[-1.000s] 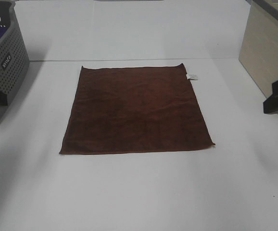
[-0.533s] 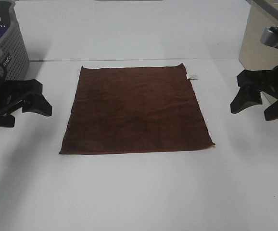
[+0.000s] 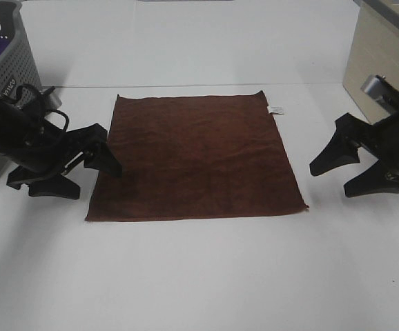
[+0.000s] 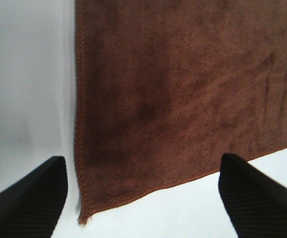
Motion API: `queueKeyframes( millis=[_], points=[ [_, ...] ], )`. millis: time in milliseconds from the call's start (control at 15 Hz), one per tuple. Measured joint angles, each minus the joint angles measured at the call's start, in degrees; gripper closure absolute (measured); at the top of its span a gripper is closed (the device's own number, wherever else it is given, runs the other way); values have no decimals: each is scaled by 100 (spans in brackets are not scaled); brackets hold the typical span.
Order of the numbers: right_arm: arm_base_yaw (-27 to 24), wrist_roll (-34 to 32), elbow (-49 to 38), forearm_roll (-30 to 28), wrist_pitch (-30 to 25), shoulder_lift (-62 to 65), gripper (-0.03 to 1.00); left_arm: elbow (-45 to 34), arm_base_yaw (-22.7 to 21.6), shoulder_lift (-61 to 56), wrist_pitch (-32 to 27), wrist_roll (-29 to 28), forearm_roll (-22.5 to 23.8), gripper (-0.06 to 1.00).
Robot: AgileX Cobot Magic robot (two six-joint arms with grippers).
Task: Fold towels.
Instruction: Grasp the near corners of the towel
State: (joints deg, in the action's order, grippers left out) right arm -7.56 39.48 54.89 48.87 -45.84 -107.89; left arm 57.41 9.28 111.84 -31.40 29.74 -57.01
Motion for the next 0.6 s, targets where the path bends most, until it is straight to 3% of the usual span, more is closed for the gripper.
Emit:
queueKeyframes(
  millis=[133,333,600],
  points=[
    [0,86,109,11,-17,-355,23,23,-80,264,-269,791,-842,18],
    [0,103,338,11,-63,-561,23,23,-688,544,-940,1633,-1765,19],
    [0,109,693,11,-74,-808,23,29,-911,728,-1083,1822,-1896,21]
  ],
)
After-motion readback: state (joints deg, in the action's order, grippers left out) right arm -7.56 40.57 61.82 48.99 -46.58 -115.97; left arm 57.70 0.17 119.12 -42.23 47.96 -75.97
